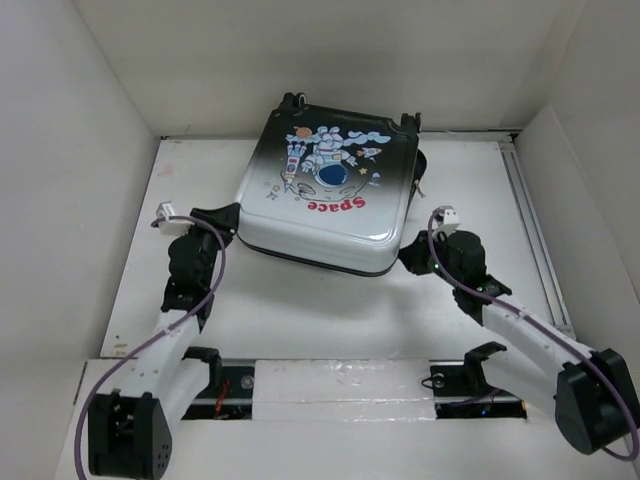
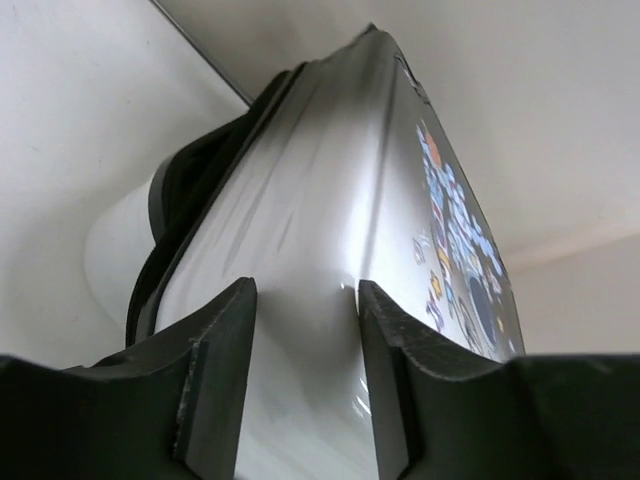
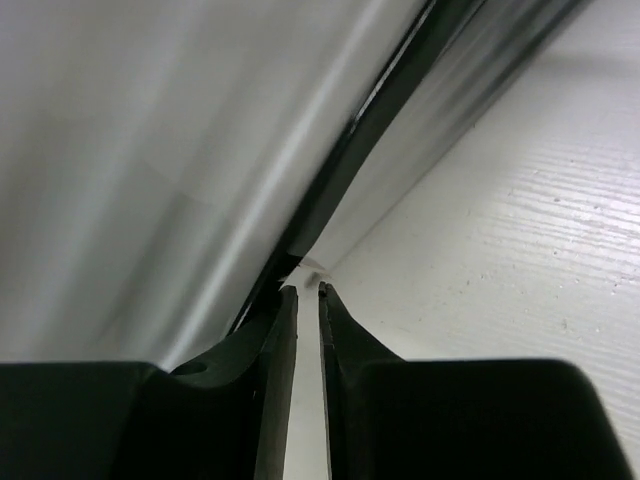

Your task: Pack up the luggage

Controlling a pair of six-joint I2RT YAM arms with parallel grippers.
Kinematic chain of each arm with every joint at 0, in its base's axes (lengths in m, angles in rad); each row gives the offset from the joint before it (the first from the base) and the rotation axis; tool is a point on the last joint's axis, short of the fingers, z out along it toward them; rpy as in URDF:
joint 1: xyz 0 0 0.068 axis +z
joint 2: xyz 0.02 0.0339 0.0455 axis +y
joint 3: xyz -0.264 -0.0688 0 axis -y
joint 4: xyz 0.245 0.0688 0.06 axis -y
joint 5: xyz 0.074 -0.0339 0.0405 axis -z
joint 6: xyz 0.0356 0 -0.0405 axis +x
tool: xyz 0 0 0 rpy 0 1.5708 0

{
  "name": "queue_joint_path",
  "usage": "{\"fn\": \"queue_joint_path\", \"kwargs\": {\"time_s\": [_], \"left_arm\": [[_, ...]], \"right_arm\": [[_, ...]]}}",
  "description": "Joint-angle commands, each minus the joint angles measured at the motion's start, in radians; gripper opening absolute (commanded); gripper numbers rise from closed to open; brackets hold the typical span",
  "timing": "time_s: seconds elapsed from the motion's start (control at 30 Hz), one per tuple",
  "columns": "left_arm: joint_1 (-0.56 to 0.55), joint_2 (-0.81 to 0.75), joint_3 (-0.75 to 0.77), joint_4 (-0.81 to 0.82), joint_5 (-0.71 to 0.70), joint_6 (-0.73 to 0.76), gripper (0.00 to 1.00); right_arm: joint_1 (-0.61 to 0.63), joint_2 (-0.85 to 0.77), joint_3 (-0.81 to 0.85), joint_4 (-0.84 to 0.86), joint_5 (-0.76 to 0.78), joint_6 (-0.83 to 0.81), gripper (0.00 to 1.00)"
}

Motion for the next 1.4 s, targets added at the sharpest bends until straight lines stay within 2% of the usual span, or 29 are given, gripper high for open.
{"fn": "queue_joint_path", "kwargs": {"time_s": [0.0,0.17,0.33,0.37,0.47,0.57,0.6,0.73,0.77,0.87,0.9,0.93,0.97,1.0,1.03,1.07,1.1,1.2,1.37], "left_arm": [[-0.020,-0.128,-0.086,-0.193,0.143,0.037,0.37],[-0.020,-0.264,-0.096,-0.363,0.195,0.083,0.37],[-0.020,-0.328,-0.096,-0.486,0.232,0.157,0.40],[-0.020,-0.338,-0.096,-0.495,0.245,0.157,0.43],[-0.020,-0.329,-0.172,-0.427,0.334,0.142,0.51],[-0.020,-0.289,-0.220,-0.255,0.436,0.076,0.64],[-0.020,-0.275,-0.220,-0.183,0.457,0.062,0.66],[-0.051,-0.212,-0.176,-0.095,0.486,0.060,0.70],[-0.077,-0.200,-0.156,-0.095,0.427,0.078,0.70],[-0.285,-0.142,-0.053,-0.095,0.252,0.149,0.70],[-0.360,-0.129,0.007,-0.095,0.076,0.167,0.71],[-0.513,-0.100,0.034,-0.095,-0.023,0.210,0.71],[-0.589,-0.079,0.058,-0.095,-0.112,0.232,0.72],[-0.659,-0.054,0.079,-0.086,-0.279,0.249,0.72],[-0.785,-0.004,0.107,-0.086,-0.349,0.249,0.72],[-0.827,0.018,0.107,-0.086,-0.407,0.249,0.72],[-0.848,0.036,0.107,-0.074,-0.437,0.228,0.72],[-0.829,0.089,0.056,-0.025,-0.400,0.177,0.72],[-0.810,0.168,0.045,0.023,-0.394,0.175,0.72]], "right_arm": [[0.000,0.074,0.031,0.139,-0.083,-0.046,0.21],[-0.020,0.177,0.031,0.196,-0.083,-0.055,0.28],[-0.020,0.177,0.022,0.196,-0.063,-0.069,0.44],[-0.020,0.177,0.022,0.207,-0.054,-0.069,0.45],[-0.020,0.177,0.034,0.221,-0.043,-0.069,0.45],[-0.020,0.188,0.034,0.248,-0.043,-0.092,0.45],[-0.020,0.200,0.043,0.262,-0.043,-0.102,0.45],[-0.020,0.235,0.043,0.353,-0.072,-0.140,0.45],[-0.029,0.235,0.043,0.400,-0.095,-0.150,0.45],[-0.029,0.246,0.023,0.465,-0.148,-0.159,0.45],[-0.029,0.246,0.023,0.465,-0.161,-0.170,0.45],[-0.029,0.246,0.023,0.475,-0.162,-0.170,0.45],[-0.038,0.246,0.023,0.489,-0.162,-0.179,0.45],[-0.038,0.237,0.012,0.506,-0.162,-0.179,0.45],[-0.038,0.237,0.003,0.523,-0.174,-0.179,0.45],[-0.050,0.237,-0.009,0.541,-0.184,-0.179,0.45],[-0.050,0.237,-0.009,0.558,-0.198,-0.170,0.45],[-0.061,0.275,0.000,0.584,-0.241,-0.159,0.45],[-0.061,0.320,0.000,0.679,-0.316,-0.112,0.38]]}}
